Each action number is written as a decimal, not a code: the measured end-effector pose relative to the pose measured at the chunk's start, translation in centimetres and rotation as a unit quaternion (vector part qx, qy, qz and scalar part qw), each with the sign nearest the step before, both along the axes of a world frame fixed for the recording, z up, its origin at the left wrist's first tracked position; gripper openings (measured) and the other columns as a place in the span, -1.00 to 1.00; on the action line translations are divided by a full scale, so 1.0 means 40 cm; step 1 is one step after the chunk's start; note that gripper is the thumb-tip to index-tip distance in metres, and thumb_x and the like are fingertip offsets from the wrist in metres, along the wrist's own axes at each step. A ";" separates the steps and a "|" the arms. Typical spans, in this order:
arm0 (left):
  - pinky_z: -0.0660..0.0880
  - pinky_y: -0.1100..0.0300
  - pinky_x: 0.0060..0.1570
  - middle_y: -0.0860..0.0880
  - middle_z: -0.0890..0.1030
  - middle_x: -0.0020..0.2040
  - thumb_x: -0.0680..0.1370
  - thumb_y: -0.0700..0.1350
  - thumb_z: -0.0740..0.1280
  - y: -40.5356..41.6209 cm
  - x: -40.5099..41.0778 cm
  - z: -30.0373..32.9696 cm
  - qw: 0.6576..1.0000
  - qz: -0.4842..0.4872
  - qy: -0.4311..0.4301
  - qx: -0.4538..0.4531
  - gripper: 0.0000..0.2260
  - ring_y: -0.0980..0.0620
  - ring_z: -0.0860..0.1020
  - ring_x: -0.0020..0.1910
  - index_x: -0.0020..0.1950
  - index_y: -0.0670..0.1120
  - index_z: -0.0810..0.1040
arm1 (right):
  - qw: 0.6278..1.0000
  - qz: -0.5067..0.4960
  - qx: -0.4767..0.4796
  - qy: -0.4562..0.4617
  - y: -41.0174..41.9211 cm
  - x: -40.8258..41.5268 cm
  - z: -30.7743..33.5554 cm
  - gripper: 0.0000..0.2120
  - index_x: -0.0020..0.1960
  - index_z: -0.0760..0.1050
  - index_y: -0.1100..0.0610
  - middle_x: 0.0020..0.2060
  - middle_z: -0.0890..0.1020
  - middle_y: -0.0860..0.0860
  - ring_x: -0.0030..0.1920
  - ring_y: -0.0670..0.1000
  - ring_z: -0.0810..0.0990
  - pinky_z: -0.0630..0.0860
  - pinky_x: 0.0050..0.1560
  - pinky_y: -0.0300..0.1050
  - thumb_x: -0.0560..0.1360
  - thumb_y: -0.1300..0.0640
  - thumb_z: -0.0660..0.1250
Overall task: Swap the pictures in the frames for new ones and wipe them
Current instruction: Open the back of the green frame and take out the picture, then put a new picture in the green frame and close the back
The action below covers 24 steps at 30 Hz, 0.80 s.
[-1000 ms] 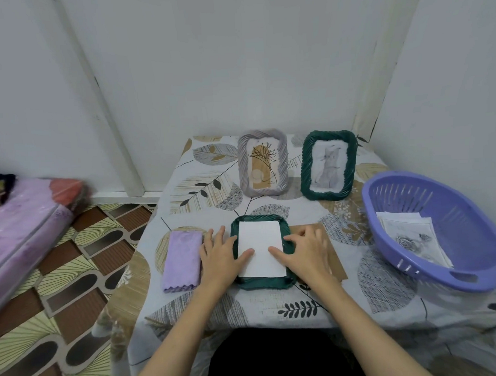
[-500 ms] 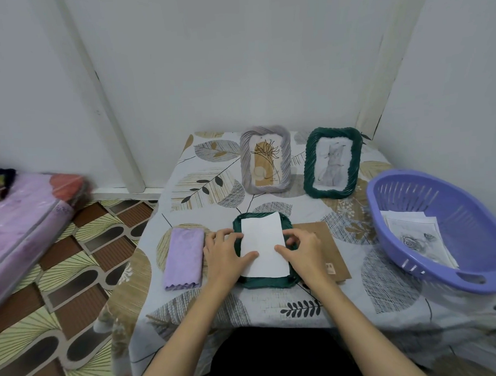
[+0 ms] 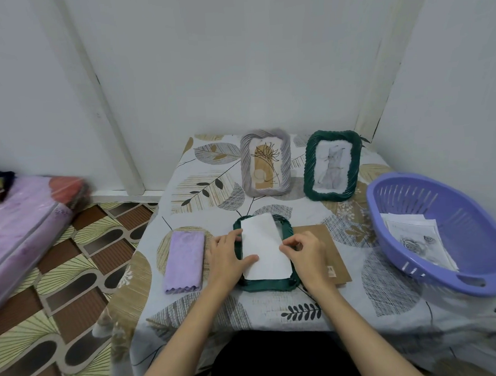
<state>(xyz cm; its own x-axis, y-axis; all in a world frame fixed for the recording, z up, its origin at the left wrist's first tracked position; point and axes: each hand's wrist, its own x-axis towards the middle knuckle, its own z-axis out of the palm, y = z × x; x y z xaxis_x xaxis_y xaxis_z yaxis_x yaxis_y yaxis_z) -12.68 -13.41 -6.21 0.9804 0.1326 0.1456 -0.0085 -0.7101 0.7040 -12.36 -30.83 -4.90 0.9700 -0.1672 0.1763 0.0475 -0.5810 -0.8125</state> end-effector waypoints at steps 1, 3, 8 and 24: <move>0.24 0.07 0.18 0.07 0.53 0.13 0.36 0.04 0.47 0.001 0.001 -0.002 1.000 0.000 0.000 0.001 -0.44 0.00 0.29 0.20 0.31 0.00 0.40 | 1.000 0.004 -0.003 -0.006 0.002 -0.003 -0.004 -0.96 -0.22 0.62 0.16 -0.24 0.57 0.01 -0.27 -0.12 0.46 0.33 -0.28 -0.47 0.35 0.24 0.48; 0.23 0.08 0.17 0.07 0.52 0.16 0.37 0.04 0.46 0.003 0.002 -0.002 1.000 -0.004 -0.001 0.003 -0.45 0.00 0.28 0.21 0.31 0.01 0.40 | 1.000 0.005 0.011 -0.007 0.003 -0.005 -0.005 -0.97 -0.20 0.61 0.18 -0.29 0.58 -0.02 -0.29 -0.20 0.46 0.36 -0.28 -0.51 0.38 0.24 0.46; 0.17 0.00 0.35 0.07 0.42 0.33 0.40 0.02 0.46 0.011 0.000 0.009 0.997 -0.035 0.010 -0.064 -0.45 -0.04 0.16 0.41 0.35 0.08 0.36 | 0.990 -0.013 0.138 0.039 -0.009 0.010 0.012 -0.91 -0.12 0.55 0.12 -0.33 0.61 -0.03 -0.26 -0.02 0.57 0.49 -0.20 -0.19 0.41 0.23 0.43; 0.61 0.18 -0.17 -0.06 0.40 0.27 0.39 -0.46 0.37 -0.153 0.011 0.148 0.901 -0.169 0.090 -0.390 -0.38 0.03 0.59 -0.07 0.33 0.03 0.41 | 0.986 0.020 -0.157 -0.052 -0.236 -0.022 0.156 -0.60 0.29 0.45 0.00 0.08 0.54 0.00 0.08 0.00 0.43 0.43 0.13 -0.04 0.46 0.10 0.38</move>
